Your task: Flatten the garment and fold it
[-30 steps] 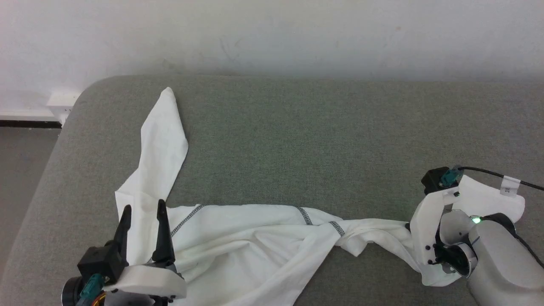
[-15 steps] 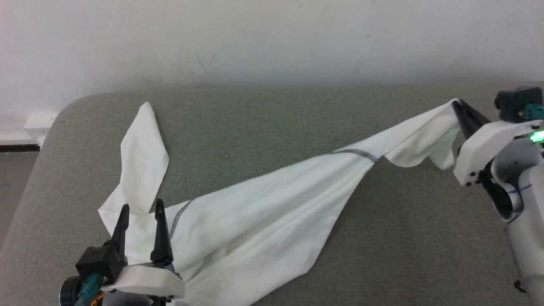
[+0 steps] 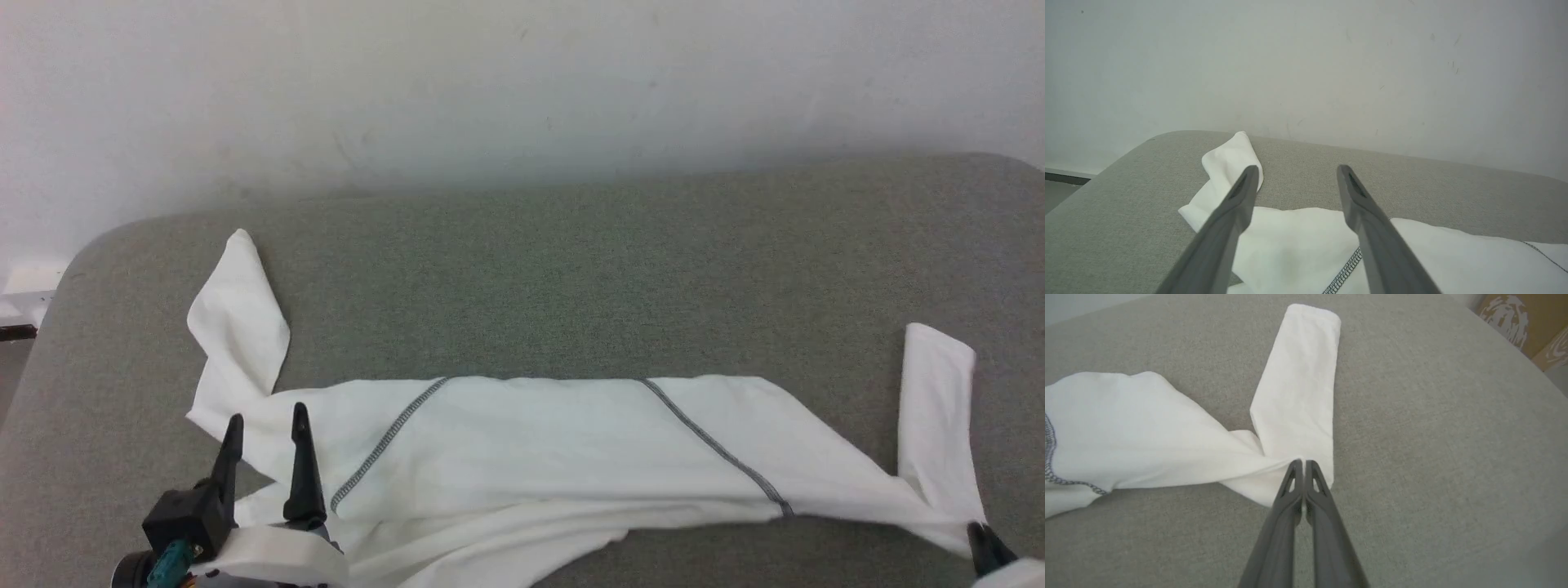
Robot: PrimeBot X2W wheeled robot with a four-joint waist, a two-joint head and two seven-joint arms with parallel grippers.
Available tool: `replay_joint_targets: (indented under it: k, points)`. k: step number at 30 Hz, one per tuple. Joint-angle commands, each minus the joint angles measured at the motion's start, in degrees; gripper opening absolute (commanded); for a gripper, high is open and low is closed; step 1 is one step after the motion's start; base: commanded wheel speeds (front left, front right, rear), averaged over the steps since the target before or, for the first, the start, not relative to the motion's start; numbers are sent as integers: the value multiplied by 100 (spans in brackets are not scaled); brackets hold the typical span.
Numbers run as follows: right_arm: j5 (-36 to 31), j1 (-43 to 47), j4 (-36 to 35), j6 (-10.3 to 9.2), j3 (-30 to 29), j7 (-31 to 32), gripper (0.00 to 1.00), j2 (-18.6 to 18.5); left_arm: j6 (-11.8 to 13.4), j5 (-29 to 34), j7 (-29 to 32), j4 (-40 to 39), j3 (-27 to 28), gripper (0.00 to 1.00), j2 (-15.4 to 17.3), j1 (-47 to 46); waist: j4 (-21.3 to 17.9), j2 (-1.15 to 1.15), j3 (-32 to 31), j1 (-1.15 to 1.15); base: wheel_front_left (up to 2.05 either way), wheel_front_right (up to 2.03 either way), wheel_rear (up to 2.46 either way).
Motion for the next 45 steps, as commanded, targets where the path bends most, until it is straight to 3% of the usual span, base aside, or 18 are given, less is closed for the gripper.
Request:
replay_joint_targets:
  k: [1,6,9,16,19,29,36,37,38,41,45]
  points:
    - [-15,83,-79,-5,-95,29,0,37,-28,-9,-27,31,20,100,17,60,-14,0,-43,1,0,0,0]
    - [-77,677,-140,-5,-523,170,0,237,-40,-36,-15,136,2,100,43,88,12,0,-146,1,0,0,0]
    - [-33,699,-167,-5,-518,-9,100,271,-26,-56,9,156,3,100,56,100,22,0,-159,1,0,0,0]
    - [128,35,-458,-5,-140,-416,100,282,13,-97,45,109,33,100,105,57,-3,0,-58,1,0,0,0]
    - [148,-398,-364,-5,325,-52,100,109,28,-107,50,75,30,100,113,12,-6,0,21,1,0,0,0]
    - [887,-2059,911,-5,2596,1497,100,-1025,-20,-91,29,33,-139,100,20,-312,259,0,419,1,0,0,0]
    - [1484,-2687,2014,-5,3835,1983,100,-1524,-59,-94,-6,96,-162,100,-63,-475,422,0,615,1,0,0,0]
    - [1614,-2730,2162,-5,3981,2135,42,-1548,-67,-91,-10,111,-163,100,-71,-490,437,0,625,1,0,0,0]
    - [1749,-2781,2267,-5,4111,2254,0,-1570,-75,-88,-13,125,-164,100,-78,-503,448,0,634,1,0,0,0]
    - [1986,-3009,2374,-5,4360,2250,0,-1684,-95,-84,-19,163,-158,100,-100,-537,474,0,650,1,0,0,0]
    - [1960,-3447,2462,-5,4394,1638,0,-1844,-124,-80,-23,203,-144,100,-125,-566,497,0,649,1,0,0,0]
